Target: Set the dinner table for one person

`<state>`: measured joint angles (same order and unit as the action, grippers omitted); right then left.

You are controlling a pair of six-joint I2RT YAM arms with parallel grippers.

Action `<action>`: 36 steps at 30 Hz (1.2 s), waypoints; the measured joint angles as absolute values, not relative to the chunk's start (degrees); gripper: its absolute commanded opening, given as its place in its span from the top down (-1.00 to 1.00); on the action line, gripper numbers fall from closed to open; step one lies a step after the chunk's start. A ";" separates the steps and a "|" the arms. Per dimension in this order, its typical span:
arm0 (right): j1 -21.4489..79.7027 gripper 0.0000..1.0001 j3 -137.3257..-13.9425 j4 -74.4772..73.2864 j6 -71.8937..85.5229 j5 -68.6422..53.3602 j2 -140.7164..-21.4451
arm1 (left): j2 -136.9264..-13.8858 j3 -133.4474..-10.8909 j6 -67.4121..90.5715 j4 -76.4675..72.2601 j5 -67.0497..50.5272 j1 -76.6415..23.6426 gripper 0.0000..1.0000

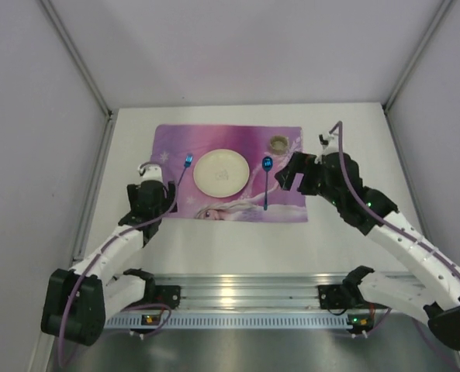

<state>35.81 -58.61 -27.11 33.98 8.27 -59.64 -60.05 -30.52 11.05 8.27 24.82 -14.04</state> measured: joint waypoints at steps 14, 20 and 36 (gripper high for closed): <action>35.79 -0.99 -45.87 -22.61 33.39 8.49 -46.54 | -89.73 -25.45 1.08 -40.71 14.55 -5.56 -0.84; 35.79 -0.99 -42.78 -23.29 31.73 13.58 -43.75 | -89.91 -15.16 1.80 -56.49 9.26 -1.67 -0.82; 25.08 -0.99 -8.08 7.88 9.47 34.57 -32.58 | -90.28 -15.97 2.57 -60.47 8.78 -1.78 -0.98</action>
